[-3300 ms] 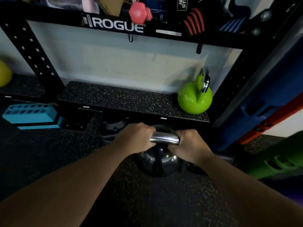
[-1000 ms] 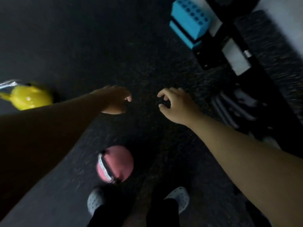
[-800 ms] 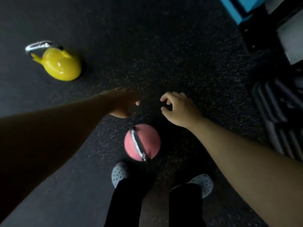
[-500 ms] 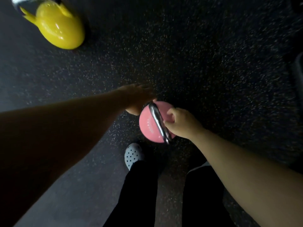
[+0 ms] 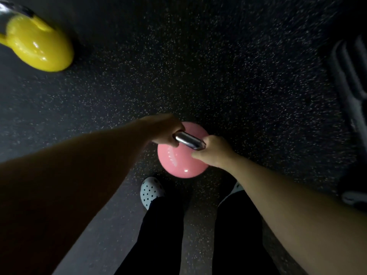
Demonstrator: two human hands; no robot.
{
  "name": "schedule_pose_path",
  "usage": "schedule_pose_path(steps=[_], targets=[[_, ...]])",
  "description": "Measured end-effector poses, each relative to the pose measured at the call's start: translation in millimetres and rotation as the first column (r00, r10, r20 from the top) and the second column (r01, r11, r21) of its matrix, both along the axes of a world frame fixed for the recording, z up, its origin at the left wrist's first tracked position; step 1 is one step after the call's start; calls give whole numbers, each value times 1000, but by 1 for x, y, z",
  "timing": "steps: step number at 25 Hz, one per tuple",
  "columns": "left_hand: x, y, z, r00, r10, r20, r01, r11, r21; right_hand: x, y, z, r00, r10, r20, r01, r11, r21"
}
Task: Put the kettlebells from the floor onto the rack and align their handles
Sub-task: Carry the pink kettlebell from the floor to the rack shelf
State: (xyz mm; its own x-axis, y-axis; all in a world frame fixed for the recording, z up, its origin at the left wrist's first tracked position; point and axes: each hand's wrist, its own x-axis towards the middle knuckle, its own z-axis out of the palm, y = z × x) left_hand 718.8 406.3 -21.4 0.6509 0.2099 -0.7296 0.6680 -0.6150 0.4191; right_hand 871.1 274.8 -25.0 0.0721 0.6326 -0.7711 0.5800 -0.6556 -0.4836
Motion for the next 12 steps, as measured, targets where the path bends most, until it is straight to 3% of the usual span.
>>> schedule_pose_path(steps=[5, 12], targets=[[91, 3, 63, 994, 0, 107, -7, 998, 67, 86, 6, 73, 990, -82, 117, 64, 987, 149], [303, 47, 181, 928, -290, 232, 233, 941, 246, 256, 11, 172, 893, -410, 184, 317, 865, 388]])
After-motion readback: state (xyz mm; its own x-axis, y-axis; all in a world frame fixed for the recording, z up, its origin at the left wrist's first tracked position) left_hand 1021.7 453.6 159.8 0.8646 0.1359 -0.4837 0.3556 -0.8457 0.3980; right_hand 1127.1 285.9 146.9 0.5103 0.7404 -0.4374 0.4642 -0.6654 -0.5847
